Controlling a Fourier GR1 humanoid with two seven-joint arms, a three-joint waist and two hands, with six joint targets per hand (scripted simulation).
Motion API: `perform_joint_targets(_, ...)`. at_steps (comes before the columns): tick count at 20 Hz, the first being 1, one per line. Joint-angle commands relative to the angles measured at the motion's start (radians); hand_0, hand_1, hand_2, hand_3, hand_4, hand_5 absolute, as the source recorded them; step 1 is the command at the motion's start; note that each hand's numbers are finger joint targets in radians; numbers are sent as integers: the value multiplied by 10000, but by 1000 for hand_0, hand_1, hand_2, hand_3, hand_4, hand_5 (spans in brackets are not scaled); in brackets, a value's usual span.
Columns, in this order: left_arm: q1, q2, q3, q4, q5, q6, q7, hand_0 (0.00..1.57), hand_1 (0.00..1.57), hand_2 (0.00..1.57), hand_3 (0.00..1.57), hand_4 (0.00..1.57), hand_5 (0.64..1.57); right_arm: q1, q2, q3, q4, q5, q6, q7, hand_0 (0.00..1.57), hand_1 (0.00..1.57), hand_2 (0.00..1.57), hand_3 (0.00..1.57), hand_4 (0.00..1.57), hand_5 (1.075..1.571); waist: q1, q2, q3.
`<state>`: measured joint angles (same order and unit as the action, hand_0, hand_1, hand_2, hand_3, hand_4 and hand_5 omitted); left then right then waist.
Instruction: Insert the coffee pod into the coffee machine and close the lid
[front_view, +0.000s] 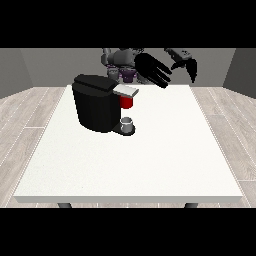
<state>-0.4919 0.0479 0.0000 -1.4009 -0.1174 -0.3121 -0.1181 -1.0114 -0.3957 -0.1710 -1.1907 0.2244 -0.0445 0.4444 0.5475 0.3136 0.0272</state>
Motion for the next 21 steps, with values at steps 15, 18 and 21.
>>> perform_joint_targets(15, 440, 54, 391, -178, 237, 214, 310, 0, 0, 0, 0, 322, 1571, -901, 2516, 1139, 807, -431, -40, -3350, 0, 0, 0, 0, 0, 1571, -755, -339, -274)
perform_joint_targets(18, 1172, 292, 655, 92, 443, -22, 57, 0, 0, 0, 0, 258, 1571, -176, 3174, 1504, 535, -612, 107, -3848, 0, 0, 0, 0, 181, 1571, -1417, -910, -274)
perform_joint_targets(21, 1896, 354, 847, 278, 539, -14, -58, 0, 0, 0, 0, 266, 1571, 1208, 3906, 2438, 226, -787, -42, -4264, 0, 0, 0, 0, 259, 1571, -1914, -1713, -273)
